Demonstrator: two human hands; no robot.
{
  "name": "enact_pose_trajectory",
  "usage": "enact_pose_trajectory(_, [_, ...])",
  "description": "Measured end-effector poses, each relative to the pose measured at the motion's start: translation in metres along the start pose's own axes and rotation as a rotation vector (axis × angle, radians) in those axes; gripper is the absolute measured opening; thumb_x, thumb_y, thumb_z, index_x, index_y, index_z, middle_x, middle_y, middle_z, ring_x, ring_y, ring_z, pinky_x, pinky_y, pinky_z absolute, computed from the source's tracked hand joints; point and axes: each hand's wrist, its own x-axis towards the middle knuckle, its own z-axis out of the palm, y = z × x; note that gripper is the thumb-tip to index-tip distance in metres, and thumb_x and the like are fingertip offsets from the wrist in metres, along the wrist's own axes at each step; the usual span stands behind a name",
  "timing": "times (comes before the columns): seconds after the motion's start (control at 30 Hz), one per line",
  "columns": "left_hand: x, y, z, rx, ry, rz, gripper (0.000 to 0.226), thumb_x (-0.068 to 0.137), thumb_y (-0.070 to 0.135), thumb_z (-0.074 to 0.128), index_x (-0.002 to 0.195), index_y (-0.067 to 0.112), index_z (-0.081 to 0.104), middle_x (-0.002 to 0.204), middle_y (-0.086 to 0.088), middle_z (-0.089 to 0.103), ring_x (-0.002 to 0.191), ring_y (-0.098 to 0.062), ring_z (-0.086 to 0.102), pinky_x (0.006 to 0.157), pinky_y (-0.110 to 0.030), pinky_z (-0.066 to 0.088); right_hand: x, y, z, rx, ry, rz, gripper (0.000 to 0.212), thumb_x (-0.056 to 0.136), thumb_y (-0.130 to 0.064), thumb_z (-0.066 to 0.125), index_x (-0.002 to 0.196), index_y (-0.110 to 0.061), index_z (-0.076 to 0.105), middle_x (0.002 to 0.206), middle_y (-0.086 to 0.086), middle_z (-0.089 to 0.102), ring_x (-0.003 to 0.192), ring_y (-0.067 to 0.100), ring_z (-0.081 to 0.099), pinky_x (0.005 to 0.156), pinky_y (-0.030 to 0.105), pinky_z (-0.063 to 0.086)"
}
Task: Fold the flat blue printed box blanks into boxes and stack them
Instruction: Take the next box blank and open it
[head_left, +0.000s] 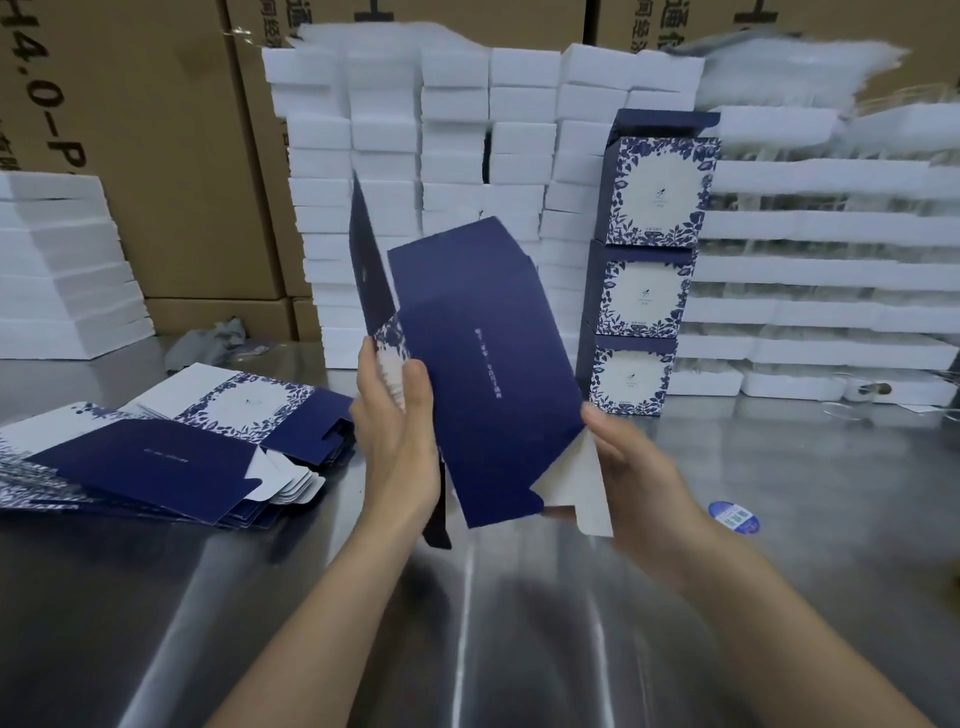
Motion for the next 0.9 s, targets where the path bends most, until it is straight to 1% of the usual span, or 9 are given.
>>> enact_pose_trajectory(0.1, [-0.008,-0.008,0.001,0.292,-0.001,0.142,0.074,0.094,0.085,0.026,0.161,0.057,0.012,0.166,0.003,0.023,0.145,-0.01,0.023,0.111,-0.035,0.017,0.001,0.008,-0.002,-0.038,0.042,0.05,0.054,0.084,-0.061,0.075,0.13,-0.032,0.074,0.131,-0.004,0.075,0.12,0.018,0.072,0.097,0.037,0.057])
enact_pose_trajectory(0.23, [-0.01,-0.009,0.001,0.256,-0.034,0.198,0.073,0.099,0.064,0.056,0.16,0.052,0.018,0.155,0.007,0.032,0.142,-0.009,0.033,0.109,-0.023,0.026,0.005,0.016,-0.009,-0.123,0.245,-0.002,0.037,0.089,-0.048,0.081,0.119,-0.028,0.076,0.118,-0.005,0.08,0.109,0.017,0.077,0.098,0.039,0.056])
enact_pose_trajectory(0.33, [-0.005,-0.003,-0.007,0.088,-0.08,-0.011,0.095,0.085,0.05,0.085,0.158,0.049,0.024,0.134,0.01,0.058,0.113,0.001,0.065,0.093,-0.016,0.049,0.005,0.016,-0.022,-0.088,0.313,0.044,0.041,0.086,-0.046,0.082,0.12,-0.025,0.075,0.112,-0.003,0.081,0.102,0.019,0.079,0.077,0.032,0.064])
enact_pose_trajectory(0.4, [-0.003,-0.003,-0.015,-0.071,-0.153,-0.283,0.095,0.076,0.04,0.095,0.153,0.037,0.041,0.119,0.014,0.07,0.093,0.001,0.076,0.076,-0.021,0.061,0.002,0.018,-0.031,-0.039,0.298,0.121,0.047,0.081,-0.046,0.086,0.122,-0.024,0.075,0.114,0.001,0.081,0.102,0.024,0.079,0.082,0.039,0.065])
enact_pose_trajectory(0.47, [0.001,-0.01,-0.027,-0.25,-0.31,-0.559,0.069,0.075,0.034,0.092,0.137,0.017,0.068,0.117,0.001,0.079,0.095,-0.016,0.08,0.074,-0.033,0.066,0.002,0.021,-0.038,-0.008,0.268,0.222,0.05,0.076,-0.048,0.089,0.118,-0.023,0.079,0.117,0.005,0.08,0.103,0.027,0.079,0.091,0.044,0.063])
enact_pose_trajectory(0.53, [0.003,-0.015,-0.033,-0.27,-0.439,-0.735,0.042,0.081,0.034,0.085,0.117,0.012,0.082,0.118,-0.012,0.079,0.099,-0.027,0.08,0.077,-0.042,0.067,0.0,0.024,-0.046,0.023,0.246,0.321,0.044,0.075,-0.046,0.09,0.111,-0.022,0.084,0.117,0.007,0.08,0.1,0.026,0.079,0.084,0.039,0.064])
enact_pose_trajectory(0.6, [0.006,-0.024,-0.036,-0.224,-0.516,-0.753,0.04,0.086,0.031,0.081,0.12,0.011,0.079,0.12,-0.013,0.078,0.099,-0.027,0.08,0.076,-0.04,0.066,0.001,0.027,-0.055,0.074,0.228,0.374,0.038,0.076,-0.039,0.09,0.108,-0.02,0.085,0.12,0.009,0.079,0.102,0.026,0.079,0.09,0.041,0.064])
enact_pose_trajectory(0.73, [0.011,-0.038,-0.044,-0.178,-0.565,-0.682,0.048,0.082,0.026,0.081,0.127,0.009,0.074,0.123,-0.016,0.077,0.1,-0.029,0.079,0.074,-0.037,0.065,0.002,0.028,-0.06,0.122,0.154,0.395,0.031,0.08,-0.026,0.083,0.108,-0.014,0.084,0.122,0.013,0.077,0.098,0.027,0.079,0.073,0.039,0.065])
enact_pose_trajectory(0.9, [0.017,-0.043,-0.049,-0.154,-0.561,-0.658,0.051,0.077,0.019,0.082,0.125,0.005,0.073,0.118,-0.019,0.078,0.092,-0.031,0.081,0.066,-0.038,0.065,0.012,0.034,-0.053,0.088,0.136,0.35,0.046,0.089,-0.036,0.079,0.129,-0.012,0.075,0.127,0.011,0.075,0.11,0.025,0.076,0.087,0.04,0.064])
